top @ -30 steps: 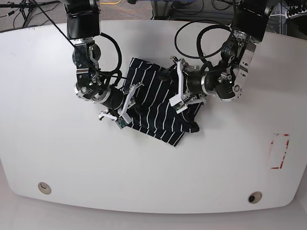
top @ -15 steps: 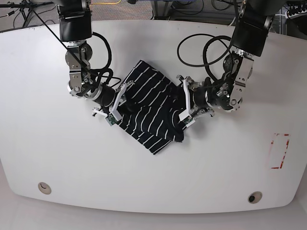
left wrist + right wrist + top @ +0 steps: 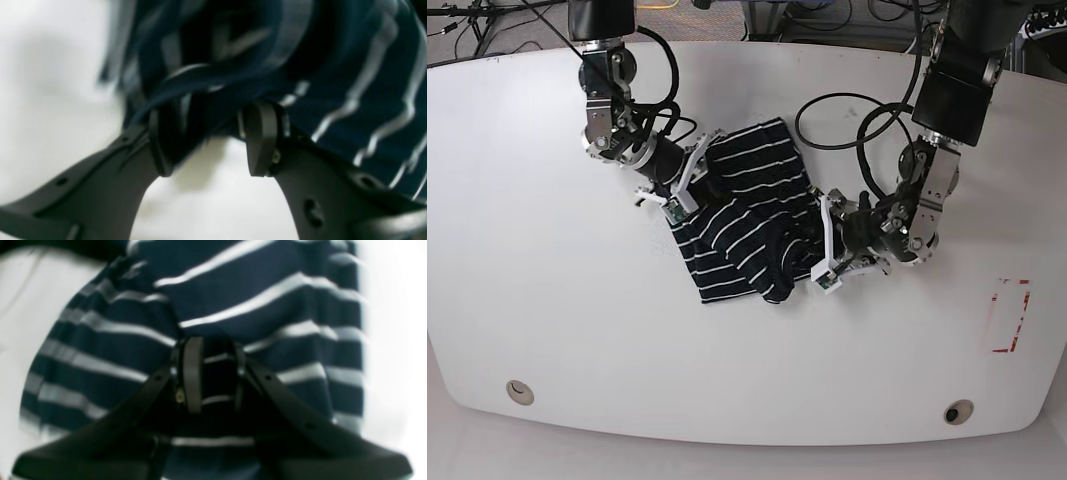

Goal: Fold the T-shirt properly

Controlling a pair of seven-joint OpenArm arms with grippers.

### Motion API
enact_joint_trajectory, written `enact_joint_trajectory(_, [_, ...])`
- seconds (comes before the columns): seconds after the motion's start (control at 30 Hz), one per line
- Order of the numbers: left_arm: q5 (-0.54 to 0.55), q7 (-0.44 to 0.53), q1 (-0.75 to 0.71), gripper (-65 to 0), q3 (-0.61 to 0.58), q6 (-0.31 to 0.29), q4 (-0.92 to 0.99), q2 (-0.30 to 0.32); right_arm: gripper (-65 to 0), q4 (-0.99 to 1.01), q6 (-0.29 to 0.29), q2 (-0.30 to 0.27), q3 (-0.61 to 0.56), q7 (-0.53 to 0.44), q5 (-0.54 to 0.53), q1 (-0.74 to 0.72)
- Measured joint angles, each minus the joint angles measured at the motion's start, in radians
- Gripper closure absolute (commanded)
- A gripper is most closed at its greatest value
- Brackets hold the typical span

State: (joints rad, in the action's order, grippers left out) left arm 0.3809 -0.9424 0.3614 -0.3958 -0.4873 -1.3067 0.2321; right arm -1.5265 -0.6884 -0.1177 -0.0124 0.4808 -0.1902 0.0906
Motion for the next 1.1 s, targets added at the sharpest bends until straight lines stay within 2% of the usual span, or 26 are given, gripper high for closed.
enact_joint_trajectory(0.2, [0.006,-0.004,0.06,-29.9,0.002,0.003,-0.015,0.019,-12.4,-0.077,-0.004,0.027,-0.008,0.078,0.004,0.024])
enact_joint_trajectory(0.3, [0.024,-0.066,0.065,-29.9,0.014,0.003,-0.085,0.041,-12.8,-0.142,-0.004,0.027,-0.005,0.135,0.01,0.024])
enact_joint_trajectory(0.43, [0.088,-0.122,0.058,-29.9,0.095,-0.002,-0.219,0.066,-13.8,-0.265,-0.005,0.026,0.002,0.221,0.01,0.023])
enact_joint_trajectory(0.53, [0.141,-0.137,0.037,-29.9,0.182,0.001,-0.309,0.091,-20.9,-0.353,-0.005,0.023,0.001,0.264,0.005,0.005])
enact_joint_trajectory(0.63, [0.184,-0.154,-0.013,-29.9,0.271,-0.003,-0.344,0.121,-34.2,-0.38,-0.005,0.024,-0.001,0.3,0.002,-0.047])
enact_joint_trajectory(0.67, [0.192,-0.158,-0.032,-29.9,0.303,-0.002,-0.346,0.132,-40.9,-0.379,-0.007,0.025,0.0,0.316,0.003,-0.067])
enact_joint_trajectory(0.77, [0.205,-0.188,-0.124,-29.9,0.416,0.004,-0.338,0.173,-51.5,-0.356,0.001,0.026,0.0,0.34,0.005,-0.139])
enact_joint_trajectory(0.83, [0.233,-0.192,-0.182,-29.9,0.491,0.002,-0.335,0.197,-54.2,-0.32,0.012,0.028,-0.001,0.334,-0.003,-0.178])
enact_joint_trajectory(0.9, [0.243,-0.196,-0.232,-29.9,0.56,0.001,-0.334,0.212,-54.2,-0.274,0.013,0.042,-0.002,0.333,-0.004,-0.219])
enact_joint_trajectory(1.1, [0.319,-0.18,-0.336,-29.9,0.823,0.002,-0.337,0.224,-51.0,-0.043,0.021,0.085,-0.001,0.325,0.003,-0.352])
